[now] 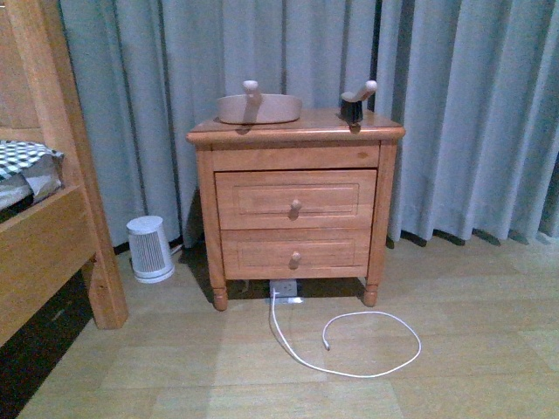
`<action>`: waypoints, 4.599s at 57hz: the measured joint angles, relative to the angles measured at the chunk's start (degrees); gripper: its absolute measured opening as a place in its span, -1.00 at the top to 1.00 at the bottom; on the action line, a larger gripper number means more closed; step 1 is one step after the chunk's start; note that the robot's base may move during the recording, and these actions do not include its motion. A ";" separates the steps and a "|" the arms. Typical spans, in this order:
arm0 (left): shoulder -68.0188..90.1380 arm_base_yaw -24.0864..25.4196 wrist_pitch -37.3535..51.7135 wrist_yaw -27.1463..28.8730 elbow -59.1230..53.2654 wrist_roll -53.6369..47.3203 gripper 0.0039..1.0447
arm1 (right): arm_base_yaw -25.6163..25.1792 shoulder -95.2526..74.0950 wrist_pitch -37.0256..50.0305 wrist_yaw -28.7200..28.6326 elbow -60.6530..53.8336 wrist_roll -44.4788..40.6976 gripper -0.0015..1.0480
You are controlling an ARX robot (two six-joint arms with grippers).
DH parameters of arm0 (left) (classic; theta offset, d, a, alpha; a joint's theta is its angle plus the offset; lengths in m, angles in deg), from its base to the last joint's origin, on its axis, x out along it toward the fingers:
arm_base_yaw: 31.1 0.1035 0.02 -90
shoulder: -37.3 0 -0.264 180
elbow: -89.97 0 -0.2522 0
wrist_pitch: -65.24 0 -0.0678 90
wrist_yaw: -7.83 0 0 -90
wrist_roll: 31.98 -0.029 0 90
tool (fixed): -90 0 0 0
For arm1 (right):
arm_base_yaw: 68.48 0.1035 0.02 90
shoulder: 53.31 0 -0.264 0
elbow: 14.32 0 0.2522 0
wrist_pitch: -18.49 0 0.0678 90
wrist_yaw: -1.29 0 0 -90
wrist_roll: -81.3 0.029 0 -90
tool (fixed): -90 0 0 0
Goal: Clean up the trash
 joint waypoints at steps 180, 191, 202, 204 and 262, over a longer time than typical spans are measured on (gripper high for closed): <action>3.02 2.45 -6.05 -9.60 2.32 -1.66 -0.86 | 0.00 0.00 0.00 0.13 0.00 0.02 -0.86; 27.80 -6.16 -4.83 -17.27 15.37 -7.34 -0.86 | 0.00 0.00 0.00 0.04 0.00 0.02 -0.86; 51.89 -18.71 5.16 -9.46 30.93 -9.03 -0.86 | 0.00 0.00 0.00 0.04 0.00 0.02 -0.86; 56.17 -21.00 6.05 -8.11 33.94 -9.27 -0.86 | 0.00 0.00 0.00 0.07 0.00 0.02 -0.86; 125.70 -30.14 -11.02 8.33 94.42 -1.81 -0.86 | 0.00 0.00 0.00 0.07 0.00 0.02 -0.86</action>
